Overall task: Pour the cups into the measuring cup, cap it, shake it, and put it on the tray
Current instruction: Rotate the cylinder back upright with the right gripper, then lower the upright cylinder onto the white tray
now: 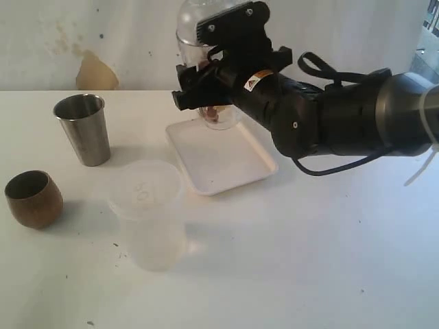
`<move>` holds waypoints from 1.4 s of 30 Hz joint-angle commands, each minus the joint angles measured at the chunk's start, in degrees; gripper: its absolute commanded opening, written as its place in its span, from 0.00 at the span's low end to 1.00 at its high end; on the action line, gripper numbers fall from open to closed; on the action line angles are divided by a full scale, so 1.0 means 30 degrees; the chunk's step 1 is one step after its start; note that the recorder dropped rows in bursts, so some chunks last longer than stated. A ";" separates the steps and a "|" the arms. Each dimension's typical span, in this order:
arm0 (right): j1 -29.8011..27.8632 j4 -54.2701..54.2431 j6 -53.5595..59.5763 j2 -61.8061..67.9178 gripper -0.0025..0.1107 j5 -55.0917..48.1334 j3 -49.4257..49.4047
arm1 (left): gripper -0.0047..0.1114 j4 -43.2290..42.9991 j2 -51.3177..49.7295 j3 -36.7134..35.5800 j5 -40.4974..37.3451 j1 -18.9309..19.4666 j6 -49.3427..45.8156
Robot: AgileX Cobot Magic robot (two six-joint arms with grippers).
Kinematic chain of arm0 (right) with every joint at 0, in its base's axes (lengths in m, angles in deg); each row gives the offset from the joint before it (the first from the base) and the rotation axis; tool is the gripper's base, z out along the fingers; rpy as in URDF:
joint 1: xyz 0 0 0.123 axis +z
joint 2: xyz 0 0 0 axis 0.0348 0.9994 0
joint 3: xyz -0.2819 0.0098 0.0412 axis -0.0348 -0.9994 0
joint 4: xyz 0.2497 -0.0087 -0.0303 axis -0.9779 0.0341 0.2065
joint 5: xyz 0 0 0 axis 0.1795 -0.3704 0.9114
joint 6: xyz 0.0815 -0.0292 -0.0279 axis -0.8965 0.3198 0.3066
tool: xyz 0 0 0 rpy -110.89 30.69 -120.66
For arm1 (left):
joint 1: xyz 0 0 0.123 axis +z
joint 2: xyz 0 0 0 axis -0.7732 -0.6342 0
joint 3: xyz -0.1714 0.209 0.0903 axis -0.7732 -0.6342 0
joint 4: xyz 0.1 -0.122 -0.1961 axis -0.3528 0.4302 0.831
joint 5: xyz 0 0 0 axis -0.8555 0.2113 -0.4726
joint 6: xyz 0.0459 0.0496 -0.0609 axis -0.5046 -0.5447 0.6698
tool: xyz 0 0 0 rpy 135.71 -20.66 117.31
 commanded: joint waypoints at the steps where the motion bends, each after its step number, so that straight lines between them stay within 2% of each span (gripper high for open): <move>1: -0.0030 -0.0514 -0.1566 -0.0266 0.02 0.0783 0.0219 | 0.04 0.0086 0.0100 -0.0075 0.0207 -0.0044 0.0060; 12: -0.0030 -0.0514 -0.1481 -0.0266 0.02 0.0783 0.0219 | 0.04 0.0086 0.0100 -0.0075 0.0207 -0.0044 0.0060; 16: -0.0030 -0.1231 -0.1824 -0.0061 0.02 0.3006 0.0219 | 0.04 0.0086 0.0100 -0.0075 0.0207 -0.0044 0.0060; 21: -0.0214 -0.1311 -0.0018 0.1782 0.02 0.4747 0.0371 | 0.04 0.0086 0.0100 -0.0075 0.0207 -0.0044 0.0060; 25: -0.1219 -0.2023 -0.0367 0.3475 0.03 0.3726 0.1435 | 0.04 0.0086 0.0100 -0.0075 0.0207 -0.0044 0.0060; 29: -0.2190 -0.1855 -0.2288 0.5055 0.12 0.2907 0.2158 | 0.04 0.0086 0.0100 -0.0075 0.0207 -0.0044 0.0060; 31: -0.2372 -0.0343 -0.3963 0.5937 0.17 0.2907 0.2487 | 0.04 0.0086 0.0100 -0.0075 0.0207 -0.0044 0.0060; 34: -0.2401 0.2678 -0.4498 0.6922 0.19 0.2907 0.3050 | 0.04 0.0086 0.0100 -0.0075 0.0207 -0.0044 0.0060; 38: -0.2401 0.3144 -0.6495 0.7770 0.27 0.2907 0.3719 | 0.04 0.0086 0.0100 -0.0075 0.0207 -0.0044 0.0060; 39: -0.2401 0.3005 -0.6495 0.7939 0.37 0.3009 0.3918 | 0.04 0.0086 0.0100 -0.0075 0.0207 -0.0044 0.0060; 42: -0.2401 0.3005 -0.6495 0.7977 0.56 0.3143 0.4004 | 0.04 0.0086 0.0100 -0.0075 0.0207 -0.0044 0.0060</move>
